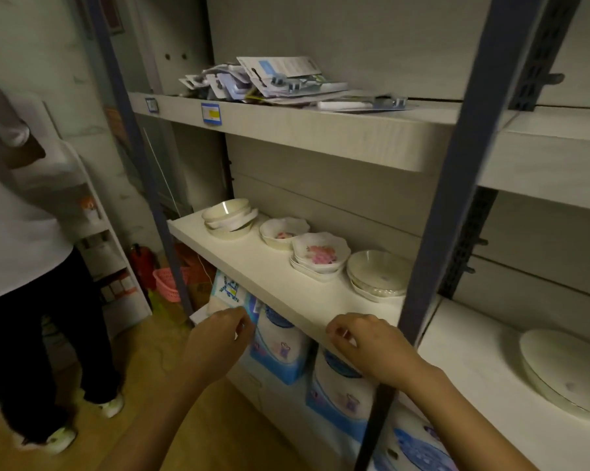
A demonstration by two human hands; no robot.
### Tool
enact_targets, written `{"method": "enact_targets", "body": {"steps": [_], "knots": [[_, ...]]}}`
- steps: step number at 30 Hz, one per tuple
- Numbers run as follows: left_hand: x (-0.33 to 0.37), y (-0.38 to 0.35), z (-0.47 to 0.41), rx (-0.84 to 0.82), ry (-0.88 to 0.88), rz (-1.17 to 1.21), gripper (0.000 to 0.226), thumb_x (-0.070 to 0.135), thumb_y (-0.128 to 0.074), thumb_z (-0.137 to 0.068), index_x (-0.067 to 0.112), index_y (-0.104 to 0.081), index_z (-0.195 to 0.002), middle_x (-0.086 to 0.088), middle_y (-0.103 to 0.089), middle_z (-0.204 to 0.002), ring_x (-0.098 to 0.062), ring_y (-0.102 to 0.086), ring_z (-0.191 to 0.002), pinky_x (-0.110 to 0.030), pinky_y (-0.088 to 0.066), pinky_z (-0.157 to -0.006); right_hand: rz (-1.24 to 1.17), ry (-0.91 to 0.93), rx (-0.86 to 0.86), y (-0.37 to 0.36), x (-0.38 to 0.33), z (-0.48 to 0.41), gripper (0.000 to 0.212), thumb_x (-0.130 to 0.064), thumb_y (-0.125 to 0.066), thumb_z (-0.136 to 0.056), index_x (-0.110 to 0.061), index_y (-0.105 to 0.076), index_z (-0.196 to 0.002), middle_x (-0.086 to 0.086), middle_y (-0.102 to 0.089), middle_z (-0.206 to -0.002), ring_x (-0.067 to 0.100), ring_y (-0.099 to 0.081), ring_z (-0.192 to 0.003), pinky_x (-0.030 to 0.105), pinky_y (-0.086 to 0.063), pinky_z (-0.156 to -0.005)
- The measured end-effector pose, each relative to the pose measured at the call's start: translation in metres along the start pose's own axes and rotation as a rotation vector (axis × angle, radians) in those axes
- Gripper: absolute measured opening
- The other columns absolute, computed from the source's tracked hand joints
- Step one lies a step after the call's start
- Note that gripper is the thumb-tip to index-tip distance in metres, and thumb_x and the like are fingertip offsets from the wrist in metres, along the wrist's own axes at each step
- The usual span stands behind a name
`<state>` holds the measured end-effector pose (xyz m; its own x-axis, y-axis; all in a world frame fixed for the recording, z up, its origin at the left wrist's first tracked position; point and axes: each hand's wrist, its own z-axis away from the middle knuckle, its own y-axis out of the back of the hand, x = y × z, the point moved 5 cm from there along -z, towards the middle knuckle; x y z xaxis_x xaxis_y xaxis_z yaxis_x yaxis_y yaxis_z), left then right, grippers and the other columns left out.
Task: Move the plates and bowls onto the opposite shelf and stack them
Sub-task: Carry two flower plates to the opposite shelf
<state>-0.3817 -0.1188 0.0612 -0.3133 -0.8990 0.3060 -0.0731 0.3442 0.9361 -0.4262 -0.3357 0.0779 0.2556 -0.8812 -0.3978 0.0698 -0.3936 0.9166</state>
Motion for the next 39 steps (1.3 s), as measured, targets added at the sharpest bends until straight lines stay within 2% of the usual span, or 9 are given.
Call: {"method": "enact_targets", "body": {"steps": [3,6,10,14,18,23,27,32,39], "knots": [[-0.025,0.002,-0.035,-0.027,-0.026,-0.03,0.021,0.033,-0.04,-0.096,0.018,-0.055,-0.098,0.007,-0.059,-0.087,-0.002,-0.052,-0.066,-0.011,-0.04,-0.052,-0.006,-0.061,0.029,-0.004,0.005,-0.039,0.028,-0.035,-0.038,-0.096,-0.028,-0.06,-0.112,-0.005,-0.064,-0.112,0.014,-0.06,-0.097,0.032,-0.051,-0.084],[-0.052,0.002,-0.077,0.0,-0.057,0.0,0.022,0.029,-0.042,-0.095,0.015,-0.059,-0.098,0.003,-0.065,-0.09,-0.008,-0.061,-0.079,-0.017,-0.049,-0.07,0.014,-0.121,0.048,-0.008,0.011,-0.072,0.029,-0.038,-0.038,-0.096,-0.029,-0.06,-0.113,-0.006,-0.063,-0.115,0.015,-0.059,-0.1,0.03,-0.049,-0.083],[-0.075,-0.002,-0.123,-0.018,-0.108,0.039,0.017,0.028,-0.045,-0.094,0.017,-0.058,-0.091,0.015,-0.048,-0.068,0.002,-0.05,-0.064,-0.009,-0.04,-0.057,0.022,-0.222,0.025,-0.013,0.019,-0.103,0.029,-0.038,-0.04,-0.094,-0.03,-0.059,-0.115,-0.005,-0.063,-0.116,0.016,-0.059,-0.102,0.033,-0.05,-0.086],[-0.086,-0.011,-0.17,-0.08,-0.164,0.13,0.02,0.028,-0.046,-0.093,0.027,-0.043,-0.074,0.014,-0.046,-0.064,-0.005,-0.05,-0.065,-0.014,-0.038,-0.062,0.034,-0.331,0.049,-0.013,0.027,-0.131,0.029,-0.038,-0.042,-0.094,-0.029,-0.06,-0.114,-0.005,-0.065,-0.114,0.015,-0.06,-0.1,0.029,-0.048,-0.082],[-0.096,-0.022,-0.222,-0.128,-0.258,0.165,0.013,0.027,-0.046,-0.093,0.024,-0.047,-0.08,0.007,-0.051,-0.069,-0.011,-0.05,-0.066,-0.019,-0.042,-0.061,0.046,-0.481,0.104,-0.017,0.037,-0.156,0.029,-0.038,-0.042,-0.094,-0.027,-0.061,-0.113,-0.006,-0.065,-0.113,0.014,-0.061,-0.1,0.028,-0.048,-0.079],[-0.114,-0.03,-0.28,-0.196,-0.422,0.127,0.011,0.024,-0.046,-0.092,0.024,-0.048,-0.081,0.013,-0.042,-0.06,-0.007,-0.042,-0.058,-0.012,-0.029,-0.051,0.054,-0.741,0.237,-0.027,0.046,-0.184,0.028,-0.037,-0.043,-0.093,-0.021,-0.065,-0.099,0.002,-0.07,-0.102,0.025,-0.065,-0.092,0.034,-0.052,-0.072],[-0.128,-0.036,-0.313,-0.268,-0.5,0.132,0.011,0.024,-0.047,-0.091,0.024,-0.05,-0.081,0.003,-0.059,-0.074,-0.012,-0.048,-0.062,-0.02,-0.036,-0.054,0.053,-0.932,0.289,-0.04,0.049,-0.203,0.027,-0.032,-0.041,-0.092,-0.015,-0.059,-0.084,0.009,-0.069,-0.095,0.031,-0.062,-0.085,0.03,-0.041,-0.062],[-0.132,-0.052,-0.334,-0.367,-0.548,0.178,0.01,0.024,-0.047,-0.091,0.025,-0.053,-0.082,0.001,-0.064,-0.082,-0.015,-0.055,-0.068,-0.024,-0.041,-0.059,0.035,-1.169,0.317,-0.052,0.062,-0.219,0.035,-0.03,-0.033,-0.094,-0.012,-0.062,-0.103,0.015,-0.067,-0.106,0.033,-0.061,-0.095,0.032,-0.041,-0.069],[-0.132,-0.065,-0.345,-0.42,-0.564,0.265,0.011,0.024,-0.049,-0.09,0.026,-0.052,-0.08,0.011,-0.052,-0.069,-0.013,-0.051,-0.066,-0.025,-0.038,-0.058,-0.015,-1.368,0.247,-0.061,0.08,-0.242,0.054,-0.049,-0.03,-0.095,-0.01,-0.056,-0.122,0.014,-0.062,-0.121,0.032,-0.058,-0.111,0.036,-0.047,-0.088]]}}
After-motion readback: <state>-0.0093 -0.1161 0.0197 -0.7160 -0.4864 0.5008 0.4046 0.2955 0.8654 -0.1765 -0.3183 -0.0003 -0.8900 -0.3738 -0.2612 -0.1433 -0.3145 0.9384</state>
